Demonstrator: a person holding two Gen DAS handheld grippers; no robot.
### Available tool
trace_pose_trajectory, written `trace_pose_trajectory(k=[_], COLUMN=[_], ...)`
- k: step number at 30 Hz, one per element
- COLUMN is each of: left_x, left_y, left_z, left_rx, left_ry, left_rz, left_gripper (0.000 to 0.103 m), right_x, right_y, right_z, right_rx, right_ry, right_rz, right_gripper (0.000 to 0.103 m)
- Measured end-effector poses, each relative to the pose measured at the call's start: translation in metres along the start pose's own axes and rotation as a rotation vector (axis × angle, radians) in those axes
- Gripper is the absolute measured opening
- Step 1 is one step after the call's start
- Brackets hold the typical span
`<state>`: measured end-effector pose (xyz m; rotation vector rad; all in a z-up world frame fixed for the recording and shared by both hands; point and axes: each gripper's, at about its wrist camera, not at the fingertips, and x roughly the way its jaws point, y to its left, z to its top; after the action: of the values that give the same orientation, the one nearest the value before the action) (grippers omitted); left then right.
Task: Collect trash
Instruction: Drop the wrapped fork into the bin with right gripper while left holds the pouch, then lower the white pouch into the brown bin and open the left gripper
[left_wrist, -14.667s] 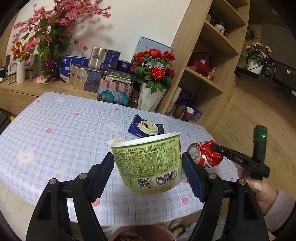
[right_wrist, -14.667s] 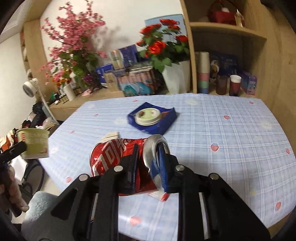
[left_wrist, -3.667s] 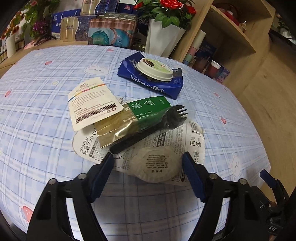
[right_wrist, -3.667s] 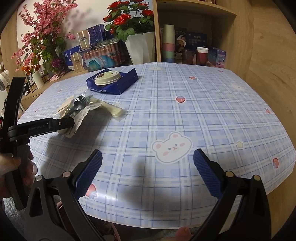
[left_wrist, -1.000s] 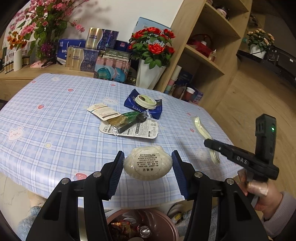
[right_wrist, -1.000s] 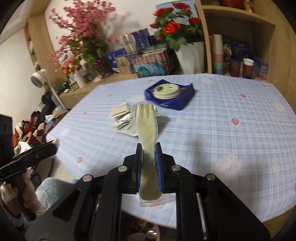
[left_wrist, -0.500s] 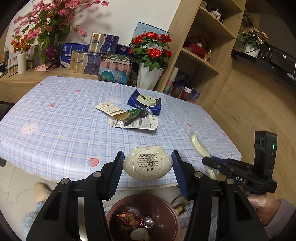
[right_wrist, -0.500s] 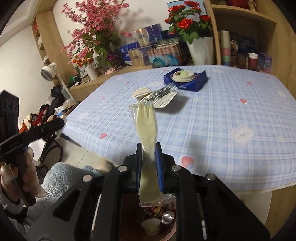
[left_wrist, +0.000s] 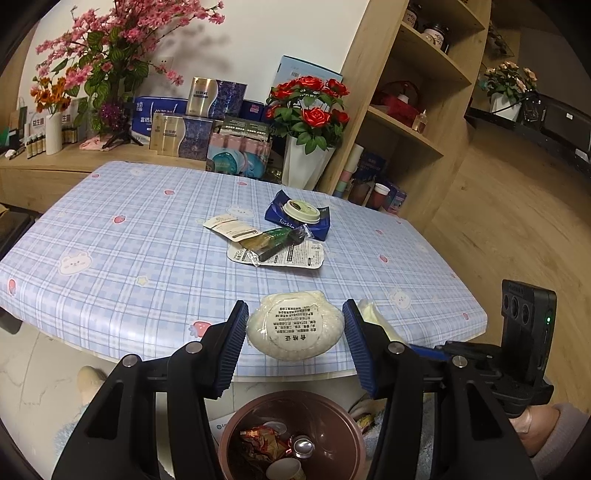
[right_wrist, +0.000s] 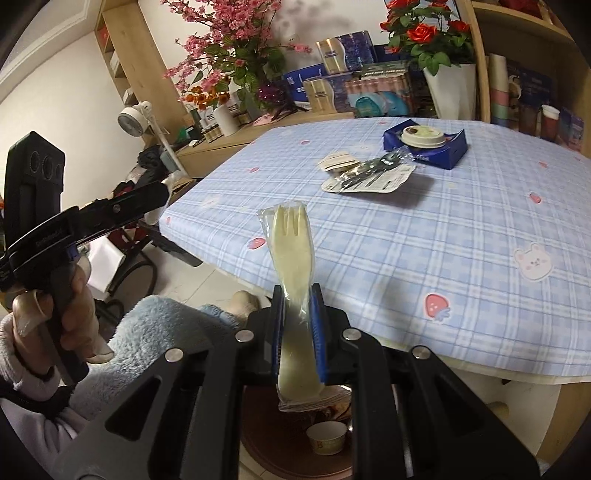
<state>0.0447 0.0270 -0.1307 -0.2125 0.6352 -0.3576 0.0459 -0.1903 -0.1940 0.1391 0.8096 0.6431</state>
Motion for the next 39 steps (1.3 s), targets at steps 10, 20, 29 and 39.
trace_pose_trajectory(k=[10,20,29,39], left_x=[-0.002,-0.004,-0.005,-0.003], left_y=[0.004,-0.001,-0.009,-0.022], left_z=[0.001,-0.004,-0.013,-0.029], left_rx=[-0.006,0.023,0.047,0.074], left_ry=[-0.005,-0.005,0.019,0.073], left_rz=[0.007,0.010,-0.002,-0.044], left_gripper=[0.051,0.051,0.051,0.051], right_x=[0.010,-0.029,-0.061,-0.069], right_y=[0.020,0.000,-0.027,-0.031], right_z=[-0.004,0.015,0.025,0.021], right_rx=[-0.052,-0.033,0.026,0.036], right_ry=[0.056,-0.135,-0.241,-0.255], right_rz=[0.061,-0.170,-0.332,-0.360], right_gripper=[0.035,0.095,0.097,0.097])
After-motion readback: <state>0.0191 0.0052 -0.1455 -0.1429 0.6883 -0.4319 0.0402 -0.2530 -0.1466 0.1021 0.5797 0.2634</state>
